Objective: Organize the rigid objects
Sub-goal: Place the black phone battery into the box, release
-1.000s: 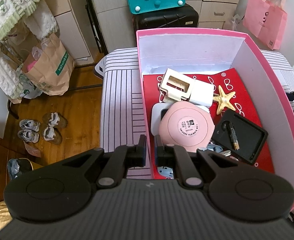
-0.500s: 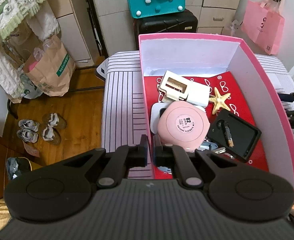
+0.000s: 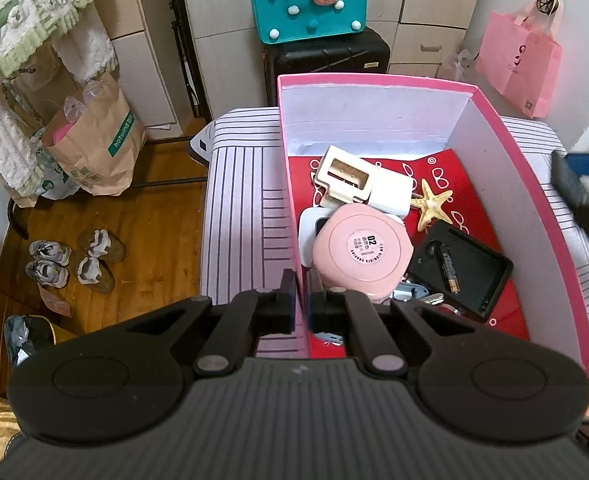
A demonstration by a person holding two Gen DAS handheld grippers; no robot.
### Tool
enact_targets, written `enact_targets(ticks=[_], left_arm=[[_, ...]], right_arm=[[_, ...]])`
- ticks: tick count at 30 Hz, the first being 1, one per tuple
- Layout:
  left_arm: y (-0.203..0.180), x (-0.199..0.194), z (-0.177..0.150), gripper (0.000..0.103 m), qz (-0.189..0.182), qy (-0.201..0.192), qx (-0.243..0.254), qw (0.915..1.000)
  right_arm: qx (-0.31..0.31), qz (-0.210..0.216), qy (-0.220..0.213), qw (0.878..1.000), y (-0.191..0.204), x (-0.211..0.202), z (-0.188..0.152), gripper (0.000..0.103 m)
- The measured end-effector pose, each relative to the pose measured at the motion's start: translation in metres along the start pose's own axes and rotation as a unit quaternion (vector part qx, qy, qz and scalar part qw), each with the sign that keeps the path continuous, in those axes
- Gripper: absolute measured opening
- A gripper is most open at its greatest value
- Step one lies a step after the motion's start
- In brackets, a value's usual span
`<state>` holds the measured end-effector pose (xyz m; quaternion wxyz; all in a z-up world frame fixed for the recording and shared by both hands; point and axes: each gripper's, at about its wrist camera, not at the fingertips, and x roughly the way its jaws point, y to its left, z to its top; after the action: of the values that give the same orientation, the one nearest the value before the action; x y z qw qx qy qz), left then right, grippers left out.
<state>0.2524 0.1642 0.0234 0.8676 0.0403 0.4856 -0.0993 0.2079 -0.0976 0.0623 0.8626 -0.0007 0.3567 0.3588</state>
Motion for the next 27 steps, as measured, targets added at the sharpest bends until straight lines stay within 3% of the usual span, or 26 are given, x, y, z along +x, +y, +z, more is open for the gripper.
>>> enact_targets(ticks=[7, 14, 18, 22, 27], left_arm=[[0.001, 0.0, -0.003, 0.004, -0.006, -0.008, 0.0, 1.0], [0.007, -0.001, -0.002, 0.005, -0.019, -0.004, -0.006, 0.9998], [0.005, -0.001, -0.003, 0.005, -0.019, -0.008, 0.001, 0.9998], [0.007, -0.001, -0.005, 0.005, -0.024, -0.01, 0.0, 0.9997], [0.007, -0.001, -0.005, 0.005, -0.026, -0.013, 0.002, 0.9996]], right_arm=[[0.019, 0.099, 0.103, 0.99, 0.038, 0.066, 0.008, 0.069], [0.039, 0.134, 0.173, 0.975, 0.055, 0.117, 0.004, 0.069], [0.092, 0.158, 0.195, 0.964, 0.049, 0.131, 0.003, 0.07], [0.134, 0.195, 0.187, 0.953, 0.037, 0.12, 0.002, 0.07], [0.115, 0.157, 0.121, 0.973, 0.026, 0.079, 0.004, 0.07]])
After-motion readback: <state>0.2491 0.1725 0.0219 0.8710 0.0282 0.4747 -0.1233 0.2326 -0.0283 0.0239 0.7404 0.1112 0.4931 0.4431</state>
